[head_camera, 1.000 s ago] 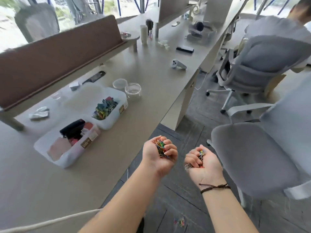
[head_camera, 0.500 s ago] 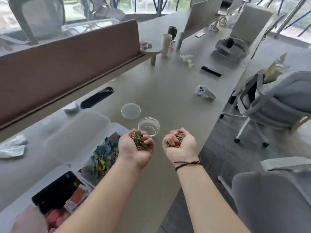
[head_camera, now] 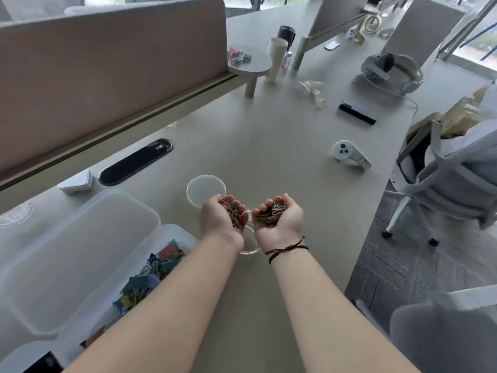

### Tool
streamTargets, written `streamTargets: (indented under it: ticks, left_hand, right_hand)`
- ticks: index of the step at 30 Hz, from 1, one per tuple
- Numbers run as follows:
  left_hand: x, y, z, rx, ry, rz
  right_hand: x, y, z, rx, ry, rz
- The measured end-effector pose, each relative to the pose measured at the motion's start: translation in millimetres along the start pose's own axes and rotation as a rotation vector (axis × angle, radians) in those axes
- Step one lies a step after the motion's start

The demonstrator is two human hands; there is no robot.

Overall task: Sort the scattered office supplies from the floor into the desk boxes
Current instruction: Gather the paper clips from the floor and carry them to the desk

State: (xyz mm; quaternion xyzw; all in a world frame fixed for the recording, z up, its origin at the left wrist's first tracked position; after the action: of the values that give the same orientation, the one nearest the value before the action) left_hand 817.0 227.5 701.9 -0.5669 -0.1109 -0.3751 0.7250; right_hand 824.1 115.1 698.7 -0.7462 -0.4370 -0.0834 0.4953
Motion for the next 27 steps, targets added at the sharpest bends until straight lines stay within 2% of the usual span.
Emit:
streamTargets:
  ticks: [12, 21, 27]
  left_hand:
    - [-4.0, 11.6, 4.3, 0.185, 0.182, -0.012]
    - [-1.2, 1.7, 10.9, 0.278, 0.381, -0.090]
    - [-3.0, -7.7, 11.7, 0.246, 0.479, -0.135]
  right_hand:
    - [8.8, 0.1, -7.0, -0.150, -0.118, -0.037]
    - [12.1, -12.6, -6.2, -0.219, -0.336, -0.022]
    - [15.4, -20.3, -11.6, -0.304, -0.489, -0.069]
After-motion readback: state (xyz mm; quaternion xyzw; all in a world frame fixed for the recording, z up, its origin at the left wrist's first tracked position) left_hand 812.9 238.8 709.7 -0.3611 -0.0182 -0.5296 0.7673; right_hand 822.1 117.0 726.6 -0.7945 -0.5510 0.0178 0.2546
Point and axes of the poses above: each hand's wrist, its own y-axis towards the middle knuckle, its own x-axis out of the palm, z = x × y, the point moved 8 cm from there along y, towards the middle knuckle, and after that the axes turned 11 degrees about -y, right-handed, at the moved point
